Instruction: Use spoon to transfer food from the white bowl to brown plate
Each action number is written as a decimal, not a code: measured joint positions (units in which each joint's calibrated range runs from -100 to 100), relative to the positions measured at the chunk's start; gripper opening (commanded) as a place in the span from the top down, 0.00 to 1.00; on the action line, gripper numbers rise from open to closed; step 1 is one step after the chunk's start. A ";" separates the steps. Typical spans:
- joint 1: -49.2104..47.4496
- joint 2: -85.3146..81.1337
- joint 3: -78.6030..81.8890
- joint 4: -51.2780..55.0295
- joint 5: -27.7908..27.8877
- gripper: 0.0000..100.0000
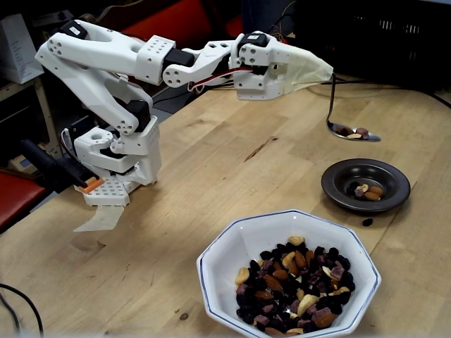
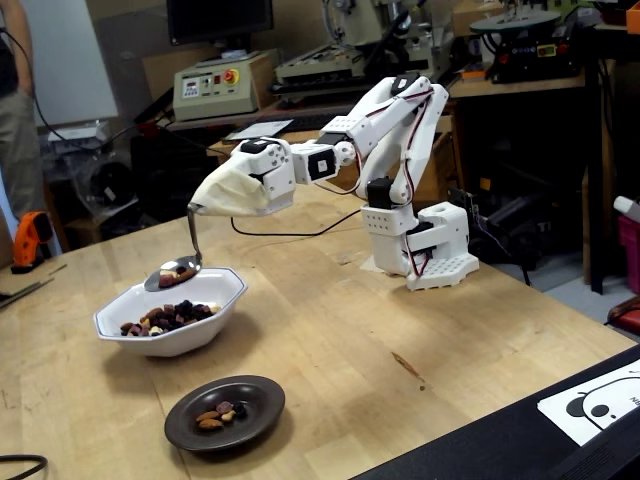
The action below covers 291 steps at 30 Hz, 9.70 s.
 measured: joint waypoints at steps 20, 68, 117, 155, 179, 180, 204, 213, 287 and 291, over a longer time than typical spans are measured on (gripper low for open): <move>-9.56 0.00 0.00 0.00 0.00 0.96; -9.49 -0.17 13.13 0.00 3.17 0.96; -4.67 16.49 13.13 -12.77 11.14 0.96; -4.31 16.49 -4.04 -6.50 12.11 0.96; 13.07 14.08 -25.25 14.85 -2.20 0.96; 14.16 12.62 -25.25 14.93 -2.30 0.96; 24.45 -12.19 -7.41 18.71 -2.34 0.96; 24.60 -22.67 2.95 18.71 -2.34 0.96; 30.15 -2.75 11.95 3.37 7.42 0.96; 30.15 0.52 8.67 3.37 7.86 0.96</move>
